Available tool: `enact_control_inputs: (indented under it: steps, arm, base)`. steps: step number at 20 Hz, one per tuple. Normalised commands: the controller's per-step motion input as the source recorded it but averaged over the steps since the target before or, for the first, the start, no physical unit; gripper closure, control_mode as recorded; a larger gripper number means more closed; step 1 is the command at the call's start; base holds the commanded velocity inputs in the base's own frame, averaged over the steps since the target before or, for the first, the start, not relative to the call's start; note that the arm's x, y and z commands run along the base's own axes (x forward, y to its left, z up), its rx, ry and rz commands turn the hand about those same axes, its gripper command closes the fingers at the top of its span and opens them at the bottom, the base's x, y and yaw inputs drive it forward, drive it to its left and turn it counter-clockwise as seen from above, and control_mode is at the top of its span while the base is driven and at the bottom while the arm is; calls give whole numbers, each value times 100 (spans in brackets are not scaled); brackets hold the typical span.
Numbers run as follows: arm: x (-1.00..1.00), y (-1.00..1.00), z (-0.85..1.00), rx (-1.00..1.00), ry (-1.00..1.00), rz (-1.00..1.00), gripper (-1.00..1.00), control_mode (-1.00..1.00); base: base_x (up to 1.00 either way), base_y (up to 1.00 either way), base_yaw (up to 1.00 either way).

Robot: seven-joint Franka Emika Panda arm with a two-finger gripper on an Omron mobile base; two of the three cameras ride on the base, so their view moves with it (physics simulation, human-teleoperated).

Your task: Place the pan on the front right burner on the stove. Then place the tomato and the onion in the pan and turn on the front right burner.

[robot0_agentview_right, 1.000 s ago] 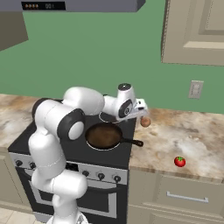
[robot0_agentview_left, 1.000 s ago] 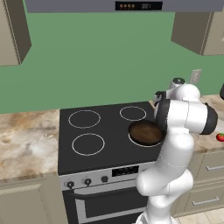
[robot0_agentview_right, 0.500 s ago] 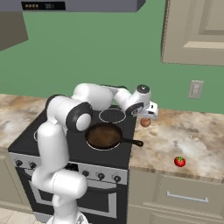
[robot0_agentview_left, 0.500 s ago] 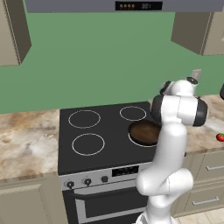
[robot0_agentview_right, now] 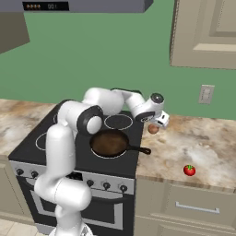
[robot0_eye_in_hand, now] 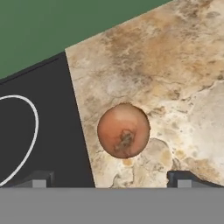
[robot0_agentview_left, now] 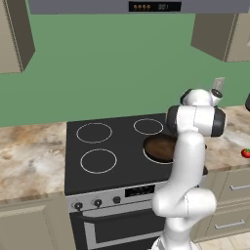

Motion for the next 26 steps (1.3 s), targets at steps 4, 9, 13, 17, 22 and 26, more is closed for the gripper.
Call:
enact_control_inputs:
  steps: [4, 9, 13, 17, 22, 26]
  arm:
    - [38, 0, -26, 15, 0, -16, -100, -100]
    - [45, 0, -13, 5, 0, -16, -100, -100]
    - [38, 0, -12, 0, 0, -18, -100, -100]
    - [16, 0, -16, 0, 2, -15, -100, -100]
    - [0, 0, -19, 0, 9, -12, -100, -100]
    - [-13, 0, -2, 2, 10, -10, -100, -100]
  base:
    - [0, 0, 0]
    - [0, 0, 0]
    - [0, 0, 0]
    - [0, 0, 0]
    - [0, 0, 0]
    - [0, 0, 0]
